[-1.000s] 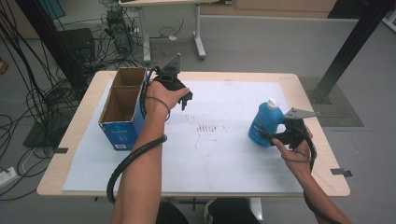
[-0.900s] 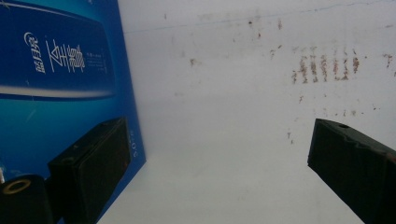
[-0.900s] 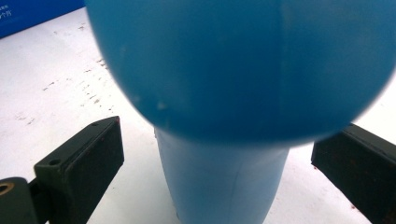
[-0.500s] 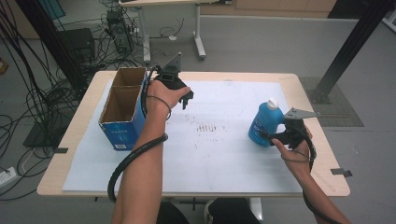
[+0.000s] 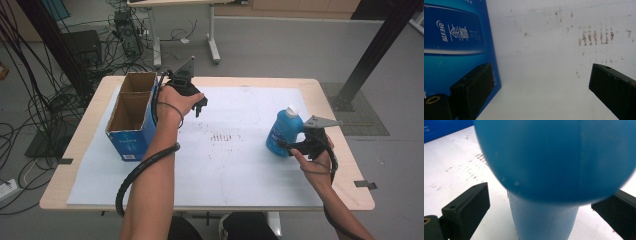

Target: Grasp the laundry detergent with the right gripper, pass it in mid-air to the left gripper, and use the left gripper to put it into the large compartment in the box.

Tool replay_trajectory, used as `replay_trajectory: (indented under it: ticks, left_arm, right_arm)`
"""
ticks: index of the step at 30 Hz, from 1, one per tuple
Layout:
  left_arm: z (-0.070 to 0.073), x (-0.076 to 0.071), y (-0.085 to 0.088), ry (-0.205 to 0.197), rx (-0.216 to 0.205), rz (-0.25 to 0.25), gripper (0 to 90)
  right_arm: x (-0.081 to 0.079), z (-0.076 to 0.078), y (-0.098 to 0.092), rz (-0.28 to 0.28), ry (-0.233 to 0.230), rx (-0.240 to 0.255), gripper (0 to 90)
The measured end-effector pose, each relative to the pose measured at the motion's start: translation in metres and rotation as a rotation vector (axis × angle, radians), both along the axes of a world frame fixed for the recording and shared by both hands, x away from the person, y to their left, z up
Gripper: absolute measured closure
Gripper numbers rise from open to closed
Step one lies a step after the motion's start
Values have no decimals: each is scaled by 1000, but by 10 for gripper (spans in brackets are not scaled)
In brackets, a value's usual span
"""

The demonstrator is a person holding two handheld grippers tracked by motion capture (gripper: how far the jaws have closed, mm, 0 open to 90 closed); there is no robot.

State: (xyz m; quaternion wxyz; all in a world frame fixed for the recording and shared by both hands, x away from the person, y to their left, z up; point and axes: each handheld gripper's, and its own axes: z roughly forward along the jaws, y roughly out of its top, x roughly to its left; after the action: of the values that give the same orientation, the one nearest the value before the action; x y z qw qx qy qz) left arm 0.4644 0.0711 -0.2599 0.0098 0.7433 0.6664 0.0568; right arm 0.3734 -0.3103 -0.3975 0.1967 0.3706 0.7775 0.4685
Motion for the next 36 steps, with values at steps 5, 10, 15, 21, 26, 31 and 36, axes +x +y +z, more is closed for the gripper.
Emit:
replay_trajectory:
  ticks: [5,10,15,21,26,31,36]
  left_arm:
    - [0,0,0,-2,-1,2,64]
    - [0,-1,1,1,-4,1,64]
    - [0,-1,0,-1,-5,-1,64]
    - [0,0,-1,2,3,-4,64]
    - [-2,-1,-2,2,-2,-4,64]
    - [-2,-1,-1,4,0,-5,64]
    - [-2,-1,-1,2,0,-3,64]
  right_arm:
    - [0,1,0,1,-6,-1,15]
    - [0,1,0,-1,-6,4,17]
    - [-1,0,-1,-5,-9,6,15]
    - [-1,0,0,-2,-10,10,18]
    - [0,-2,1,-3,-7,19,29]
    - [-2,-1,4,-4,-32,13,110]
    - [-1,-3,6,-28,-43,-6,189]
